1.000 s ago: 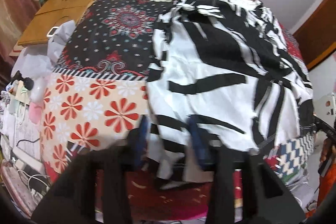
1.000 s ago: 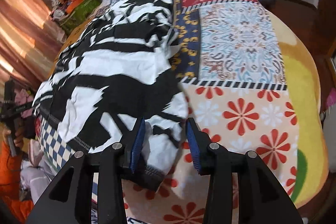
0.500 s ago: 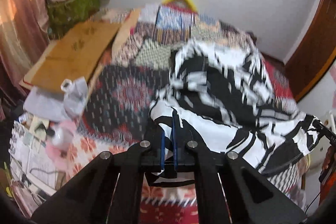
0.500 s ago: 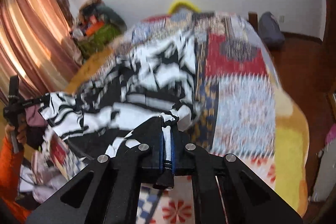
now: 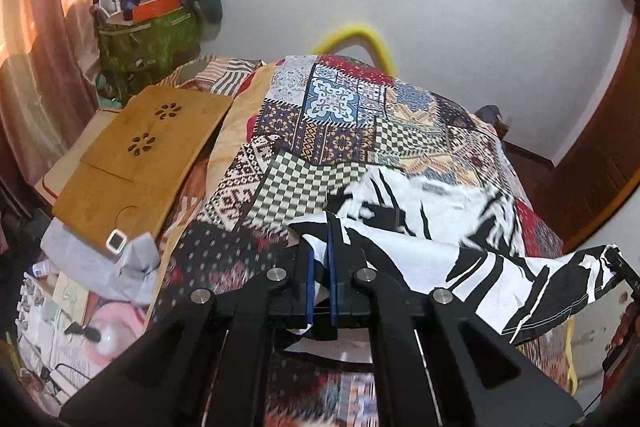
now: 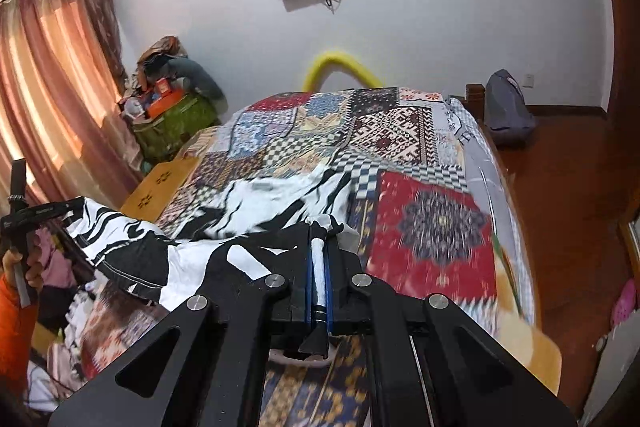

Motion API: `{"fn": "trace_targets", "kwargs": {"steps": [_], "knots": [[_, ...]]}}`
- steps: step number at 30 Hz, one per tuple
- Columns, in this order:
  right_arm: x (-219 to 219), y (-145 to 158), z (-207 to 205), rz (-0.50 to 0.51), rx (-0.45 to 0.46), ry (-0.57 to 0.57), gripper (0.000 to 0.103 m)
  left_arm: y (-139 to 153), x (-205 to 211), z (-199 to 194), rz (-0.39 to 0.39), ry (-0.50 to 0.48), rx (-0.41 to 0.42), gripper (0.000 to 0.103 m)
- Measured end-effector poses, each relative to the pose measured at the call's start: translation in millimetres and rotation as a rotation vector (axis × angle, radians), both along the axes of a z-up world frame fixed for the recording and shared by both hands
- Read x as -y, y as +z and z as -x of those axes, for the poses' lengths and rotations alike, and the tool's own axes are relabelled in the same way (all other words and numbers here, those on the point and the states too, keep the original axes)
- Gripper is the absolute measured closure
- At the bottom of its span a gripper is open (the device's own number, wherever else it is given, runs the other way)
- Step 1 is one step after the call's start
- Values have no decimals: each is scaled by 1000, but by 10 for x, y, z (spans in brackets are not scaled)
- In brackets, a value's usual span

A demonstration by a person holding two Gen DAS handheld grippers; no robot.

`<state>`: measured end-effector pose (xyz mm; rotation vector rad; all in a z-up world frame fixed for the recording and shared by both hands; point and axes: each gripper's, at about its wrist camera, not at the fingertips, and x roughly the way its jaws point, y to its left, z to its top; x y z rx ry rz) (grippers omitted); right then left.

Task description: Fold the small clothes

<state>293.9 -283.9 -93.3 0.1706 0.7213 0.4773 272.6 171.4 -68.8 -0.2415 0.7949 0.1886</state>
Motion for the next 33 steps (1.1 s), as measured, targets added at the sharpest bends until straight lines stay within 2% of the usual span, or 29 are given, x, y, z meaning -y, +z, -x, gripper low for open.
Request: {"fn": "trace_targets", "kwargs": {"steps": [5, 13, 20, 24, 26, 27, 28, 29, 30, 33], "knots": [[-125, -136, -497, 49, -23, -6, 99, -257, -146, -616, -6, 34, -53, 98], [-264, -618, -1205, 106, -122, -10, 99, -993, -397, -1397, -15, 75, -174, 98], [-276, -937, -1558, 127, -179, -20, 99, -1453, -479, -1745, -28, 70, -243, 97], [-261, -933, -1579, 145, -168, -15, 96, -1495, -501, -1783, -28, 73, -250, 93], [-239, -857, -1557, 160, -158, -37, 89, -1447, -508, -1778, -29, 73, -260, 86], [-217, -785, -1518, 175, -140, -60, 86, -1402, -501, -1761, -36, 75, -258, 78], [-226, -715, -1509, 196, -117, -84, 79, -1321, -484, -1721, -58, 82, -247, 61], [-207, -651, -1477, 203, -96, -94, 73, -1247, -466, -1687, -79, 85, -231, 53], [-180, -590, -1456, 197, -79, -96, 72, -1148, -434, -1628, -109, 84, -204, 41], [-177, -364, -1286, 173, -42, -67, 72, -896, -321, -1462, -171, 54, -150, 34]]}}
